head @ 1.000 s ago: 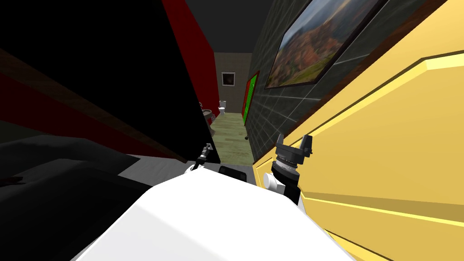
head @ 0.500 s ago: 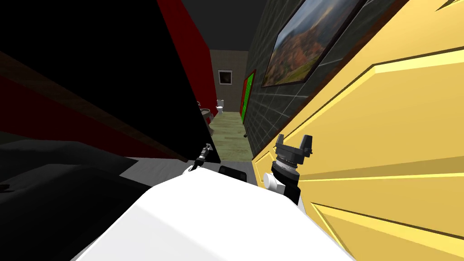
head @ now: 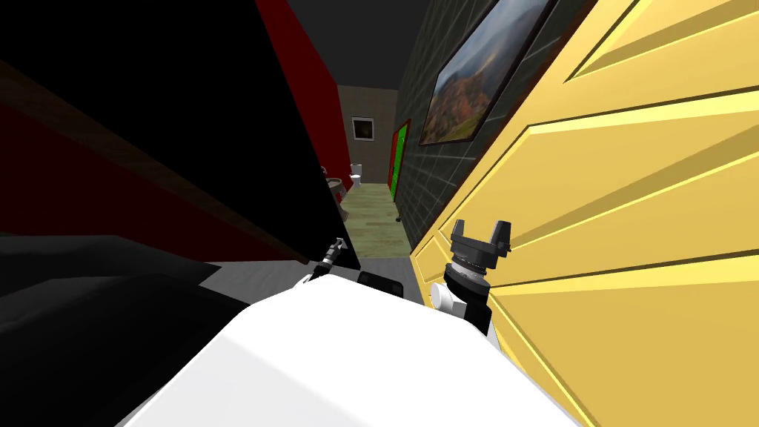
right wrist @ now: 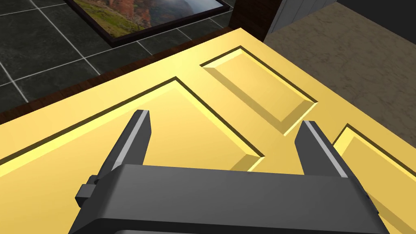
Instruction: Pull the door open
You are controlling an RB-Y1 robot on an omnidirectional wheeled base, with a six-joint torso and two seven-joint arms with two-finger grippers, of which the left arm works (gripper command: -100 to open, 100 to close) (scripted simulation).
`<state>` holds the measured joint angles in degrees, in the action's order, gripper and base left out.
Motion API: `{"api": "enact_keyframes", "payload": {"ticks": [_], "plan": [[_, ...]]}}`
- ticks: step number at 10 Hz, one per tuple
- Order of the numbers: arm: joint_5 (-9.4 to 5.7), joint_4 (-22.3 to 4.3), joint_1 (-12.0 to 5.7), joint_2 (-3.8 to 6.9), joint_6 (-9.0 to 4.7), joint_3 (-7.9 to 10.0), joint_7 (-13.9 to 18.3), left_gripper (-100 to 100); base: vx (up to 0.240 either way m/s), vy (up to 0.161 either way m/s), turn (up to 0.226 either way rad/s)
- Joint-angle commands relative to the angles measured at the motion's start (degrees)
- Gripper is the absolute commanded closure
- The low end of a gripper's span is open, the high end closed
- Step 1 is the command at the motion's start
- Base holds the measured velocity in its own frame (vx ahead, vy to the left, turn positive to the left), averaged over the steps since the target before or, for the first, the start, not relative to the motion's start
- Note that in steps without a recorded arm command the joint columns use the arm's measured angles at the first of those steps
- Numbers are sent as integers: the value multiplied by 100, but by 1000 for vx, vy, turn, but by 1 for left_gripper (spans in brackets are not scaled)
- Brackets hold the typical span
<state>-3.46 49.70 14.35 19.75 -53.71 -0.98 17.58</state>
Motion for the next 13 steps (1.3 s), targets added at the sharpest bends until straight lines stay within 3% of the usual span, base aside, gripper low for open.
{"api": "enact_keyframes", "payload": {"ticks": [1,2,3,8,9,10,13], "plan": [[0,0,0,0,0,0,0,100,-78,1,-7],[30,-27,101,69,-144,-60,73,100,-168,30,-114],[38,-32,126,92,-188,-74,94,100,-206,63,-145],[118,-92,415,351,-686,-232,326,100,-191,54,-143],[129,-100,455,388,-756,-254,359,100,-214,64,-86],[135,-80,423,338,-689,-263,326,100,-95,16,-13],[176,-222,430,423,-875,-326,413,100,-198,43,-136]]}}
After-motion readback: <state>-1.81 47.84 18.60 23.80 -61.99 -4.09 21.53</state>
